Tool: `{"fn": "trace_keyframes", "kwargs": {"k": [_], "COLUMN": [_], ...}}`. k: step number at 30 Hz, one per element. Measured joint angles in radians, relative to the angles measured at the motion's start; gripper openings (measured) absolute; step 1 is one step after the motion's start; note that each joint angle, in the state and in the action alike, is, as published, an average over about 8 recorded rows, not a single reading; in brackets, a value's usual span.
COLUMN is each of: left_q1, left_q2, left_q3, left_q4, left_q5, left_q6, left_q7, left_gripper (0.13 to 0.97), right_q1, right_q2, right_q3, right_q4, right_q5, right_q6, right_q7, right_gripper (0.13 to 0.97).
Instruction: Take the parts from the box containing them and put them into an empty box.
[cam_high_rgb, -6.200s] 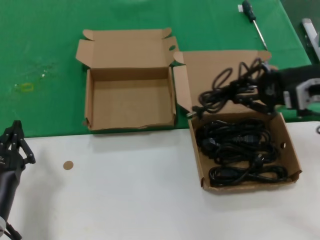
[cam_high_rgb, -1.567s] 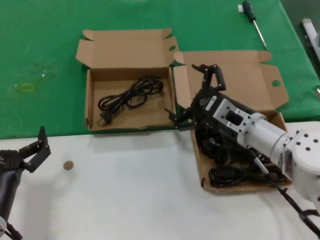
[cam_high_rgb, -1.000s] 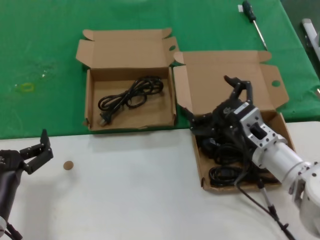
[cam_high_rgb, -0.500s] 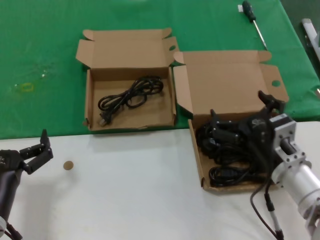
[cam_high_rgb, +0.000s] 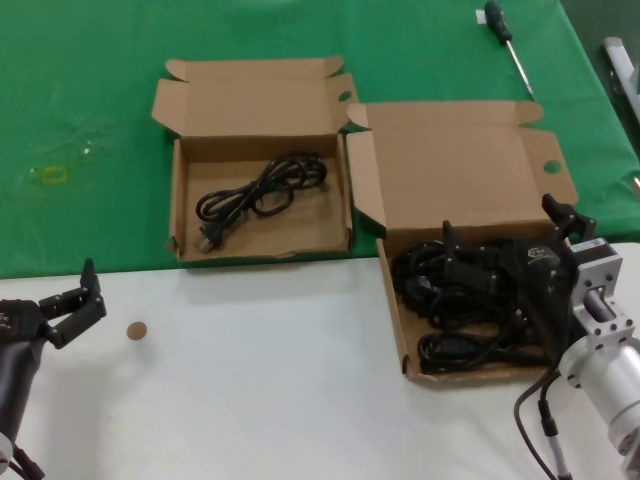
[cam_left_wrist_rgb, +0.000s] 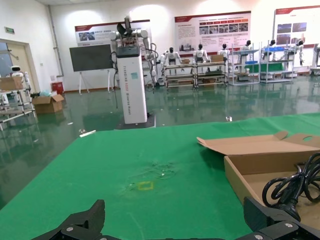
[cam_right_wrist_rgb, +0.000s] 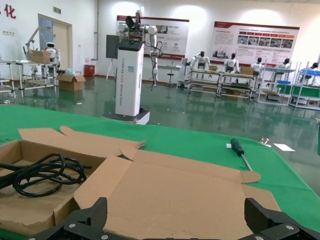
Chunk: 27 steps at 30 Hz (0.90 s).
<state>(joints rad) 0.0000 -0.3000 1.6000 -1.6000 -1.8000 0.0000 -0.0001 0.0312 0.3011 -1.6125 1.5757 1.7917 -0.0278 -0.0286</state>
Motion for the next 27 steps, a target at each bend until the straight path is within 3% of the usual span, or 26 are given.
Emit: {"fn": "trace_keyframes", "kwargs": {"k": [27], "left_q1": [0.0], "left_q2": [0.0], "left_q3": [0.0], "left_q4": [0.0], "left_q5": [0.0], "left_q6": [0.0], "left_q7": [0.0], "left_gripper": [0.966], "right_q1": [0.0], "right_q2": [0.0], "right_q3": [0.0], "right_q4": [0.0], "right_q5": [0.0], "right_q6": [0.0], "right_q7": [0.0], "right_gripper": [0.966]}}
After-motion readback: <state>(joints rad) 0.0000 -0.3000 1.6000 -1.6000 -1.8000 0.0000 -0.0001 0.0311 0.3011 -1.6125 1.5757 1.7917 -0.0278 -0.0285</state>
